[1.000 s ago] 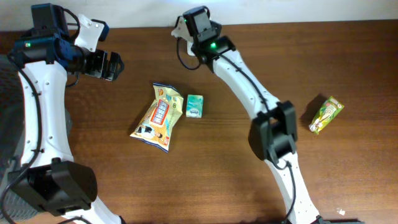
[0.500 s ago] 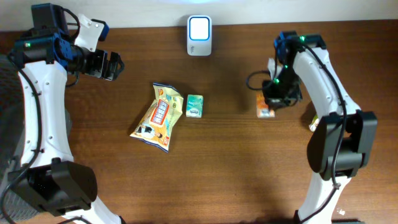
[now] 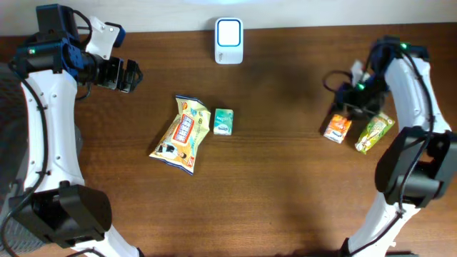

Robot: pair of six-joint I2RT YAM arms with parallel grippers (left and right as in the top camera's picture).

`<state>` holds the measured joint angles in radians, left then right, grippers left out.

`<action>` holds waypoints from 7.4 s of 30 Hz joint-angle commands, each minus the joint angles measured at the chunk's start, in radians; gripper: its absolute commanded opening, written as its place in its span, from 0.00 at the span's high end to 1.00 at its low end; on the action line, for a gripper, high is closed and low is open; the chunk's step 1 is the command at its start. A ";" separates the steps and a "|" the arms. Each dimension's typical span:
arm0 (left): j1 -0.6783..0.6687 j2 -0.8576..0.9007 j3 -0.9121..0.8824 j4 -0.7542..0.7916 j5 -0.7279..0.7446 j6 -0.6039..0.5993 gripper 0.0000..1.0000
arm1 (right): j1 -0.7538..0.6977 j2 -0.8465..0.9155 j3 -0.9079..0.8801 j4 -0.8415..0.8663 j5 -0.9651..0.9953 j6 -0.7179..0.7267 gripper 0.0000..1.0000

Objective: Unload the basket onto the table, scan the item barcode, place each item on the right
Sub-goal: 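Move the orange package right and set it beside the green pouch, then reach the right gripper down and grasp the green Kleenex tissue pack, then lift the tissue pack with the right gripper toward the scanner, then hold the tissue pack barcode in front of the white scanner, then carry the tissue pack right and set it beside the orange package, then reach the right gripper to the cream snack bag and grasp its edge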

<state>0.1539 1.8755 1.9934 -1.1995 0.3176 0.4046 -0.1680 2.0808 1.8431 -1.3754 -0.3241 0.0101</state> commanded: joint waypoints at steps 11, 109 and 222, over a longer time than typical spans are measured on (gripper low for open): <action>0.002 -0.008 0.008 0.001 0.008 0.016 0.01 | 0.608 0.153 -0.084 0.546 0.015 0.531 0.46; 0.002 -0.008 0.008 0.001 0.008 0.016 0.01 | 0.322 0.132 0.069 -0.124 -0.919 -0.512 0.96; 0.002 -0.008 0.008 0.001 0.008 0.016 0.01 | 0.416 -0.169 0.138 0.253 0.172 0.053 0.96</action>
<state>0.1539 1.8755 1.9934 -1.1995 0.3180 0.4046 0.3027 2.0857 1.9720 -1.0542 -0.4034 0.1032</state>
